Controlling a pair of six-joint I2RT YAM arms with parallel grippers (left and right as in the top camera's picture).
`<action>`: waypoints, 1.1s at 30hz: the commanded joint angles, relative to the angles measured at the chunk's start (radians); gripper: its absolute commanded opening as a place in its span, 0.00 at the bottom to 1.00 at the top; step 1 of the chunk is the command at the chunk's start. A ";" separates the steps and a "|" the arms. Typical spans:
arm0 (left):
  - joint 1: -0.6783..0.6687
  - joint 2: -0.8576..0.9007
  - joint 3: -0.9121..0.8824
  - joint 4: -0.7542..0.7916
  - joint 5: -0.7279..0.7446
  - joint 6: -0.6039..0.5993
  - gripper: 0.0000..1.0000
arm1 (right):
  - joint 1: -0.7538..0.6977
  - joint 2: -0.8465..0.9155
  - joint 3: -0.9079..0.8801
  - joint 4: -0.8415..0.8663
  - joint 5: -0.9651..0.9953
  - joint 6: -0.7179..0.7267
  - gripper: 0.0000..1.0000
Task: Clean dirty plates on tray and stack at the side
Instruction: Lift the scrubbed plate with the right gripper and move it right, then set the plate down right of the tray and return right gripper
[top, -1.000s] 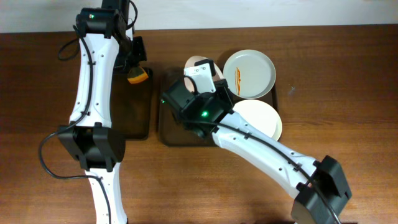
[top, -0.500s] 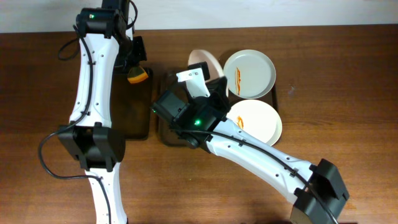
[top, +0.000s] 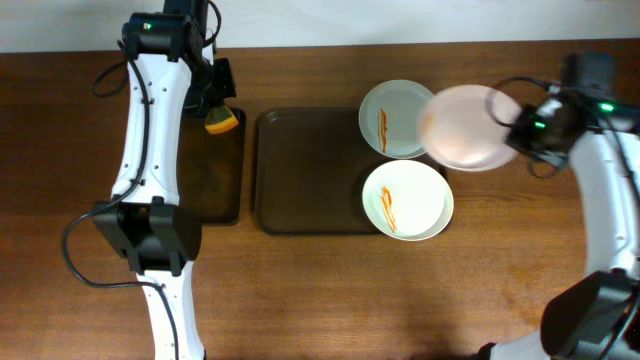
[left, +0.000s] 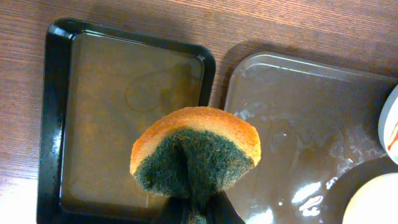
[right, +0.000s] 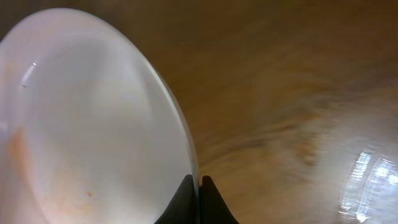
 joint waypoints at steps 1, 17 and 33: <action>0.002 -0.013 0.018 0.000 0.004 0.012 0.00 | -0.145 0.056 -0.071 0.051 -0.027 -0.073 0.04; -0.013 -0.013 0.018 -0.008 0.004 0.012 0.00 | -0.180 0.071 -0.150 0.093 -0.411 -0.148 0.43; -0.013 -0.013 0.018 -0.008 0.004 0.012 0.00 | 0.269 0.074 -0.455 0.134 -0.030 -0.091 0.21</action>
